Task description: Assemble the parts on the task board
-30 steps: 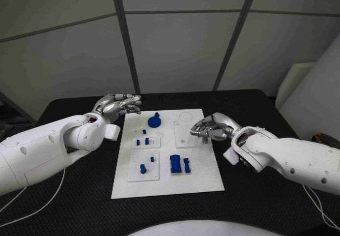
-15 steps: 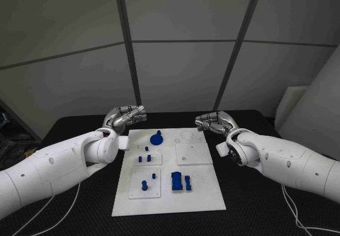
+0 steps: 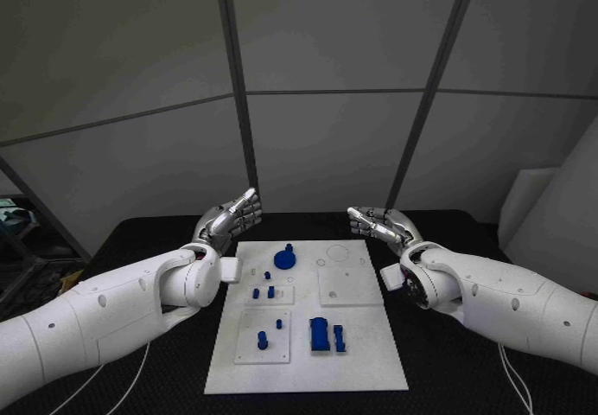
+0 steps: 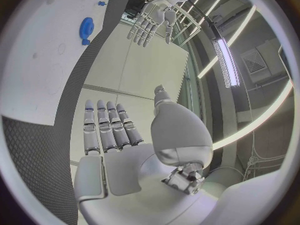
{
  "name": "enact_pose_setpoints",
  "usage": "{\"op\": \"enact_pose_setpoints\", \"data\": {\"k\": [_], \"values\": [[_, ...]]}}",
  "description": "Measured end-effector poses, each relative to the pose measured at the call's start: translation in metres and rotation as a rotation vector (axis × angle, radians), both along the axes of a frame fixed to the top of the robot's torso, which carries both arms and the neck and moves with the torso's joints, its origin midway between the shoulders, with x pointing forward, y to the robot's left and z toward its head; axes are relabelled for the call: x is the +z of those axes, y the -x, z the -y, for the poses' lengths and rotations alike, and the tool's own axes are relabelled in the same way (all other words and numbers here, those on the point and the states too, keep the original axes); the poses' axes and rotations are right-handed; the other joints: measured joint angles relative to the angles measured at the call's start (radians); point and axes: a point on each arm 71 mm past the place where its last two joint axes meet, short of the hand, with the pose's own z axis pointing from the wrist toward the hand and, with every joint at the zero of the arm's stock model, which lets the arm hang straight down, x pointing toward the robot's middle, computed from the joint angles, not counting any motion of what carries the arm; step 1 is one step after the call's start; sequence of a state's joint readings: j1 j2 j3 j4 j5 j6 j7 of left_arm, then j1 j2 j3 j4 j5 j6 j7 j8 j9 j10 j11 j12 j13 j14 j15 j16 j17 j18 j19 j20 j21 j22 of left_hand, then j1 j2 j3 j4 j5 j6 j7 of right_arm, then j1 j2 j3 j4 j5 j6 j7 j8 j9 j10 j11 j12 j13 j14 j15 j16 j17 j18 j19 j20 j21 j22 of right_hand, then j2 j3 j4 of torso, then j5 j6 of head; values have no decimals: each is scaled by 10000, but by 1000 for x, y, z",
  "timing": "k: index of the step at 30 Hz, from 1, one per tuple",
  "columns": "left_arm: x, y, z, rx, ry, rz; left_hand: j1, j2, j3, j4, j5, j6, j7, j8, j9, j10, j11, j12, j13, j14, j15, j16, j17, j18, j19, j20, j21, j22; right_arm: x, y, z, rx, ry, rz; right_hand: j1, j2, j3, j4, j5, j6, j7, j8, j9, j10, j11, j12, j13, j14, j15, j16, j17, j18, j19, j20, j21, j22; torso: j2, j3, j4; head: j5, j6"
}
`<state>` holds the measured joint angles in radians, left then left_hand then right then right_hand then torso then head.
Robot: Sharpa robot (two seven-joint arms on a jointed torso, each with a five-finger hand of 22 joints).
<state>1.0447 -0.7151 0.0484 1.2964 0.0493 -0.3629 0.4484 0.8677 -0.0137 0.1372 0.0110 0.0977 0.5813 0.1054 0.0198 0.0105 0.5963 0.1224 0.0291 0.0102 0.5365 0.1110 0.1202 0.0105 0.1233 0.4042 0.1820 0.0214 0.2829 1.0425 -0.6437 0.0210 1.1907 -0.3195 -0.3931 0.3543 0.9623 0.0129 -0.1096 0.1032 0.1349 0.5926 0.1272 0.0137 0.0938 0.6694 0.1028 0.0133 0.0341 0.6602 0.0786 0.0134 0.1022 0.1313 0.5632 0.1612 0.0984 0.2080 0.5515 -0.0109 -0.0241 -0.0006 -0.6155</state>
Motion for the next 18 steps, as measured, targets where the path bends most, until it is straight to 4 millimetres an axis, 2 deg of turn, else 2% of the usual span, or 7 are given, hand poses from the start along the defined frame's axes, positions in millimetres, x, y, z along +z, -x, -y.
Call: {"op": "enact_pose_setpoints", "data": {"k": [3, 7, 8, 9, 12, 15, 18], "values": [[2, 10, 8, -6, -131, -28, -1034, 59, -153, -43, -325, -684, -199, -72, -42, -712, -145, -82, -40, -638, -134, -137, -41, -4, -480, -220, -77, -338, 6, 11, -8, 7, -350, 38, -1155, -51, 145, -205, -163, -714, -150, -60, -331, -802, -215, -22, -138, -791, -310, -51, -213, -151, -674, -198, -271, -250, -37, 54, 115, 0, 105], [5, 28, 22, 69, -407, -51, -2189, 96, -326, -85, -637, -1467, -586, -118, -65, -1496, -390, -174, -66, -1356, -514, -405, -63, -17, -1024, -453, -134, -715, 18, 30, -16, -263, -971, 62, -2412, -90, 534, -591, -339, -1494, -327, -60, -620, -1672, -584, -63, -235, -1653, -538, -51, -583, -156, -1411, -405, -610, -522, -60, 88, 191, 0, 148], [6, 31, 25, 110, -475, -42, -2440, 102, -366, -99, -688, -1636, -656, -118, -65, -1672, -496, -188, -70, -1515, -598, -514, -72, -97, -1134, -512, -155, -798, 20, 34, -17, -358, -1091, 62, -2691, -96, 607, -665, -373, -1658, -423, -60, -666, -1877, -648, -63, -251, -1849, -571, -51, -648, -242, -1573, -455, -659, -582, -62, 93, 201, 1, 150], [7, 34, 27, 161, -543, -30, -2698, 108, -395, -74, -728, -1807, -718, -118, -74, -1860, -592, -188, -72, -1672, -683, -614, -76, -631, -1253, -571, -154, -884, 22, 37, -18, -463, -1207, 60, -2990, -99, 678, -735, -458, -1844, -536, -60, -712, -2083, -715, -62, -263, -2048, -610, -51, -708, -311, -1752, -497, -720, -647, -65, 95, 209, 3, 151], [10, 42, 30, 412, -801, 28, -3423, 122, -733, -97, -791, -2298, -852, -118, -81, -2351, -851, -199, -80, -2121, -850, -853, -76, -626, -1581, -738, -154, -1117, 27, 47, -20, -845, -1515, 25, -3799, -110, 826, -883, -794, -2344, -831, -60, -804, -2645, -843, -62, -291, -2612, -680, -85, -839, -326, -2218, -646, -794, -822, -68, 103, 223, 7, 156], [11, 47, 32, 674, -1023, 91, -4050, 129, -979, -99, -867, -2714, -939, -118, -81, -2783, -1001, -231, -86, -2511, -954, -989, -88, -630, -1855, -895, -154, -1322, 30, 54, -21, -1188, -1698, -18, -4387, -117, 919, -938, -985, -2701, -987, -60, -851, -3057, -907, -62, -307, -3009, -717, -89, -902, -704, -2544, -940, -872, -947, -71, 105, 233, 7, 157], [13, 49, 32, 890, -1185, 152, -4550, 134, -1123, -111, -867, -3045, -976, -154, -92, -3123, -1086, -231, -87, -2817, -1010, -1051, -88, -637, -2121, -1161, -154, -1485, 32, 57, -20, -1538, -1805, -54, -5025, -120, 980, -975, -1132, -3097, -1105, -98, -885, -3502, -951, -62, -317, -3450, -741, -89, -950, -875, -2921, -1209, -873, -1087, -72, 106, 236, 7, 157]]}}
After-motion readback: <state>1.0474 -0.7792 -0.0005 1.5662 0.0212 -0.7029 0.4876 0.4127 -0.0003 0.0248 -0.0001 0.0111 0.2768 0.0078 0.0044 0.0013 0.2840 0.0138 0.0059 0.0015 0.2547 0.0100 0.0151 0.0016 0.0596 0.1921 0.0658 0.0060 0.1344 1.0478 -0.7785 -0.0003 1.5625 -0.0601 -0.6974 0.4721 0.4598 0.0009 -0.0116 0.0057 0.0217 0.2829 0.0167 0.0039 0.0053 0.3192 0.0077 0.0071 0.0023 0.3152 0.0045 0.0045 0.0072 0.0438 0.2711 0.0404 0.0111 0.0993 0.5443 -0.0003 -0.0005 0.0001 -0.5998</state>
